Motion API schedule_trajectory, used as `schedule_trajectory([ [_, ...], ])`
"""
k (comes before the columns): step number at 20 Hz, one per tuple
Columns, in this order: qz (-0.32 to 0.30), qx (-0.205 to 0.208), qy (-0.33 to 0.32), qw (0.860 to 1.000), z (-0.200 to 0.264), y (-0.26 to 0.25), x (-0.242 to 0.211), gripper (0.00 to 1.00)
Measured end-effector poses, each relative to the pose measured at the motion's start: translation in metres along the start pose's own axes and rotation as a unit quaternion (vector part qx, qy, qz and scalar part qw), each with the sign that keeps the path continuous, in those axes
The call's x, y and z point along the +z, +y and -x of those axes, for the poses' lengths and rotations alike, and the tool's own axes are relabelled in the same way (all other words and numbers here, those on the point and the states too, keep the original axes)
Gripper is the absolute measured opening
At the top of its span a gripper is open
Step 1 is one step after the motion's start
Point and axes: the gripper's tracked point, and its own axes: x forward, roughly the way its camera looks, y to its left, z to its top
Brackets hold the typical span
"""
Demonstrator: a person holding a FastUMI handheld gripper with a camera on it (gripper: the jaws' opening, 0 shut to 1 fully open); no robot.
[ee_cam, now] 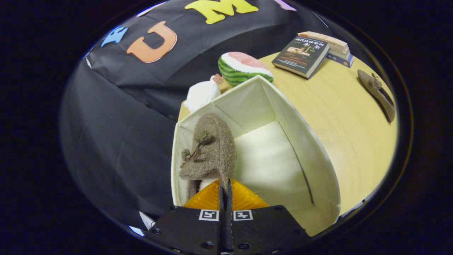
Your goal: Open the storage box then place both shoes into the box .Put the left shoe in first, then the right shoe, with the right side of both shoes facing outward in a uniform manner.
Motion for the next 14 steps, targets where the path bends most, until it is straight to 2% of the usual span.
schedule_trajectory([
  [5, 0.012, -0.007, 0.010, 1.000, -0.003, -0.003, -0.005, 0.00],
  [7, 0.017, 0.001, 0.012, 1.000, -0.019, 0.002, -0.007, 0.09],
  [8, 0.022, 0.005, 0.012, 1.000, -0.006, 0.004, -0.004, 0.18],
  [11, 0.047, 0.011, 0.002, 0.999, -0.003, 0.010, -0.001, 0.44],
  [12, 0.057, 0.012, -0.004, 0.998, 0.002, 0.011, 0.001, 0.59],
  [14, 0.085, 0.014, -0.026, 0.996, 0.020, 0.013, 0.011, 0.78],
])
